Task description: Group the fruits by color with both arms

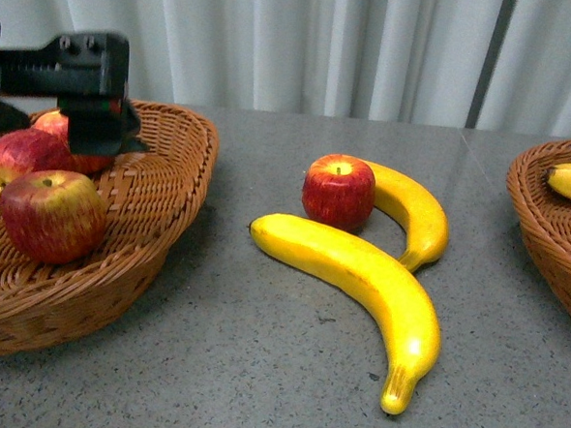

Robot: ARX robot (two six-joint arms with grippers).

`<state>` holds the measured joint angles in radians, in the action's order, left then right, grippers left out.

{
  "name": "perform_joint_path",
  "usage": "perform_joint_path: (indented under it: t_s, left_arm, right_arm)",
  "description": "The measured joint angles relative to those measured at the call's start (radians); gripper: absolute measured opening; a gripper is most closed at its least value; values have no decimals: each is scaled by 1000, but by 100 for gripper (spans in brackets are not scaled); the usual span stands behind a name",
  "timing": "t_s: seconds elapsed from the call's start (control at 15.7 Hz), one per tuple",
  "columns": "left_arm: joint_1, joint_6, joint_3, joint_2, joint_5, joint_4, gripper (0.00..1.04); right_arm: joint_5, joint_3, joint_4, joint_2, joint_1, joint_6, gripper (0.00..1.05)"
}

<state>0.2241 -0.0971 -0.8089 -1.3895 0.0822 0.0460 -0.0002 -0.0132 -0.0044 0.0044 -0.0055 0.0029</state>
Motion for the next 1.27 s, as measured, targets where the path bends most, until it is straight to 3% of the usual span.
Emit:
perform_joint_path:
  t_s: [0.19, 0.32, 0.89, 1.27]
  left_arm:
    - [24, 5, -20, 20, 0, -9, 98]
    - [85, 29, -87, 9, 0, 5, 98]
    - [231, 209, -456, -474, -179, 44, 98]
    - [226, 351, -555, -595, -249, -18, 98]
  right_arm:
    - [0, 0, 0, 0, 0, 0, 98]
    - [0, 0, 0, 0, 0, 0, 98]
    - [0, 0, 0, 0, 0, 0, 98]
    - [0, 0, 0, 0, 0, 0, 98]
